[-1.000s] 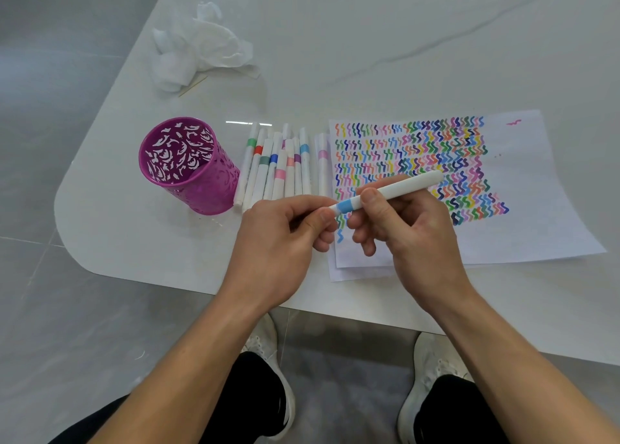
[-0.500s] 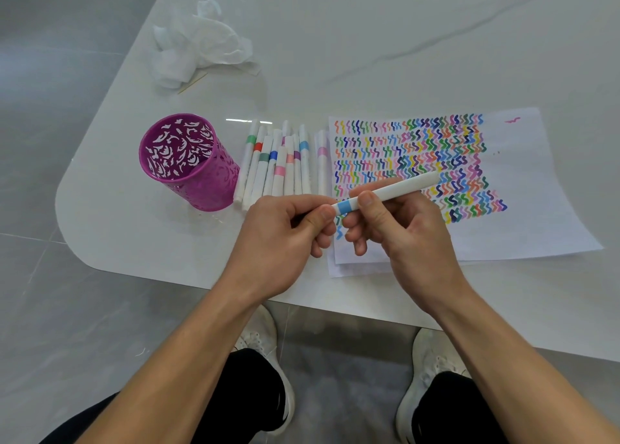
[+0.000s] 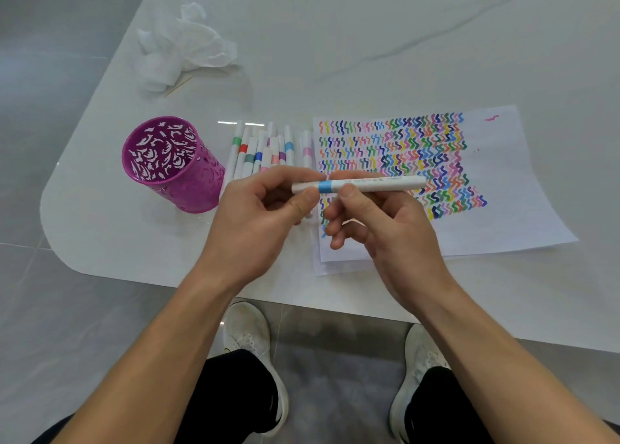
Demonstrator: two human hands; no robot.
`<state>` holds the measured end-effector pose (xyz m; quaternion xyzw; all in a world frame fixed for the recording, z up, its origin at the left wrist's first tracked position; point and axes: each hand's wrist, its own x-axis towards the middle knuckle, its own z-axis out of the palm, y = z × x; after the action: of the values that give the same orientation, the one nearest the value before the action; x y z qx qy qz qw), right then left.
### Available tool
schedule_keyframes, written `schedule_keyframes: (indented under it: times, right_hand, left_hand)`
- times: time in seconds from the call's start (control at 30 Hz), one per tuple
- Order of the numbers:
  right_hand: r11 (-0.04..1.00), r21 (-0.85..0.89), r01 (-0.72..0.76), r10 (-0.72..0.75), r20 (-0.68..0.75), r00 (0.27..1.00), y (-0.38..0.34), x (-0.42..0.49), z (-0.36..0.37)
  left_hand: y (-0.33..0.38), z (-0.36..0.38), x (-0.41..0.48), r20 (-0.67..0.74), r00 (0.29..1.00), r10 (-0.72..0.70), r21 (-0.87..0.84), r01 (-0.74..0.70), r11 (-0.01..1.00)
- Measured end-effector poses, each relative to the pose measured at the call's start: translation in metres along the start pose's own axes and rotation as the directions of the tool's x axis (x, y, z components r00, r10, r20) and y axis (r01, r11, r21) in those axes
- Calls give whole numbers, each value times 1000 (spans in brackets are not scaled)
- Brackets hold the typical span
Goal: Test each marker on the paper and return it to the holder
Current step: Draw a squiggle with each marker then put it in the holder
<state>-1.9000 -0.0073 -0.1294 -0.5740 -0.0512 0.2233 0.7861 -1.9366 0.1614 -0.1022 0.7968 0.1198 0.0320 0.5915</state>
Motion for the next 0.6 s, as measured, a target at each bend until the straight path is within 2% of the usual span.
schedule_keyframes:
  times: [0.17, 0.37, 0.47, 0.6]
  right_hand:
    - [998, 11, -55, 55, -16, 998, 0, 0, 3]
    - [991, -128, -48, 35, -100, 994, 4, 1, 5]
    - [978, -197, -73, 43, -153, 987, 8, 0, 8]
    - [971, -220, -91, 48, -193, 980, 10, 1, 10]
  left_hand:
    - [8, -7, -3, -99, 995, 28, -165, -44, 985]
    - [10, -18, -9, -273, 955, 116, -141, -159, 977]
    - [11, -29, -10, -415, 885, 209, -50, -252, 966]
    - [12, -39, -13, -587, 739, 330, 76, -356, 931]
